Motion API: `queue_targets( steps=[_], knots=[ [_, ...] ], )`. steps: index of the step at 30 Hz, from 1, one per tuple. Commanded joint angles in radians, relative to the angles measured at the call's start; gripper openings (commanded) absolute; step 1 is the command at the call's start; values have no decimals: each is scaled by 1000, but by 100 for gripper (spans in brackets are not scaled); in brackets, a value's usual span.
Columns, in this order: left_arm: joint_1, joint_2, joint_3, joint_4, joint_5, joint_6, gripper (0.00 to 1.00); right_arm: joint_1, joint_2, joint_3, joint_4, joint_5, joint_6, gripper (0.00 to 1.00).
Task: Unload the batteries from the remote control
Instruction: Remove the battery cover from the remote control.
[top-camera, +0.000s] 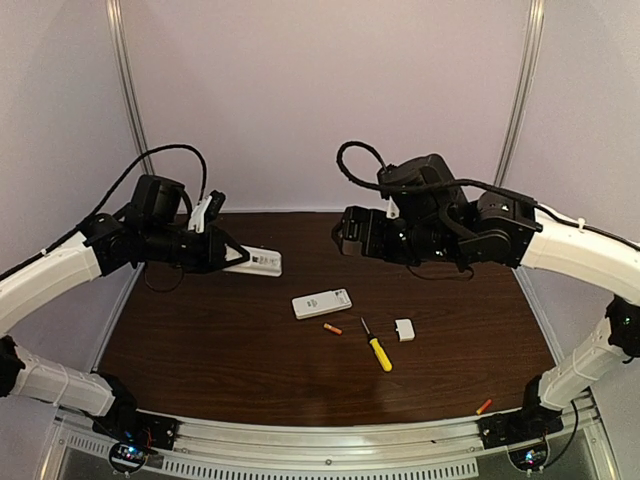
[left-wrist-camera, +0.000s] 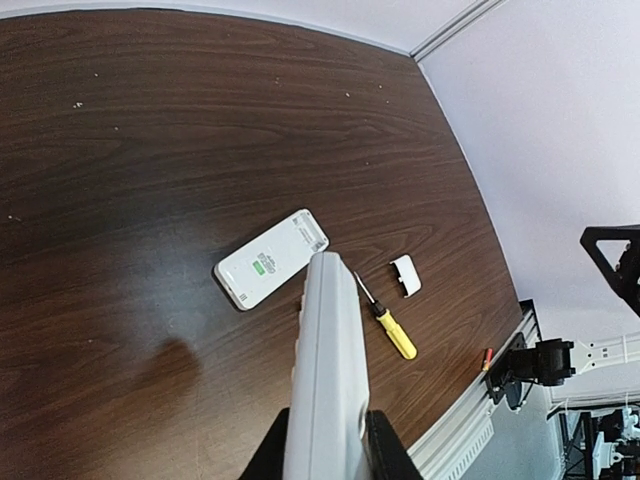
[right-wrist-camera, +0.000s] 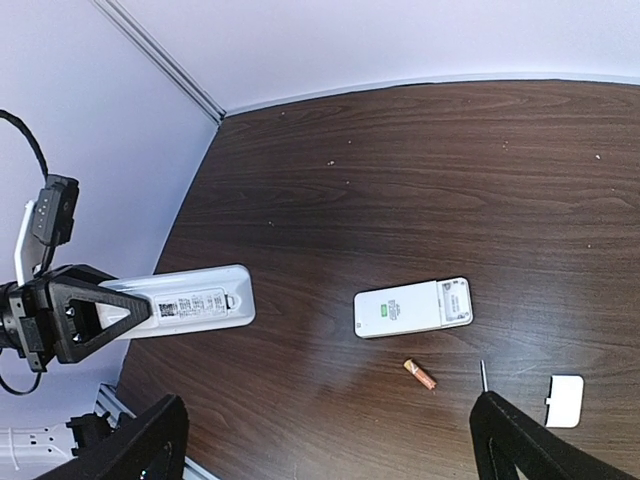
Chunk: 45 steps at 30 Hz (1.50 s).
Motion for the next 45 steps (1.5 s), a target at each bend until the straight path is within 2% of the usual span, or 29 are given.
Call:
queue_targets(
  steps=[1,12,21,35,45],
  knots=[
    [-17,25,-17,118,39,-84,0,11,-68,-85,73,-13,47,100],
    [-89,98,-18,229,0,-231,0,41,-83,-113,66,-103,216,100],
    [-113,116,17,275,-26,-286,0,48,-38,-77,130,-158,250,99],
    [-130,93,13,410,107,-298,0,44,58,-11,201,-209,234,96],
    [-148,114,12,497,230,-270,0,16,56,-11,206,-203,207,84]
  ],
)
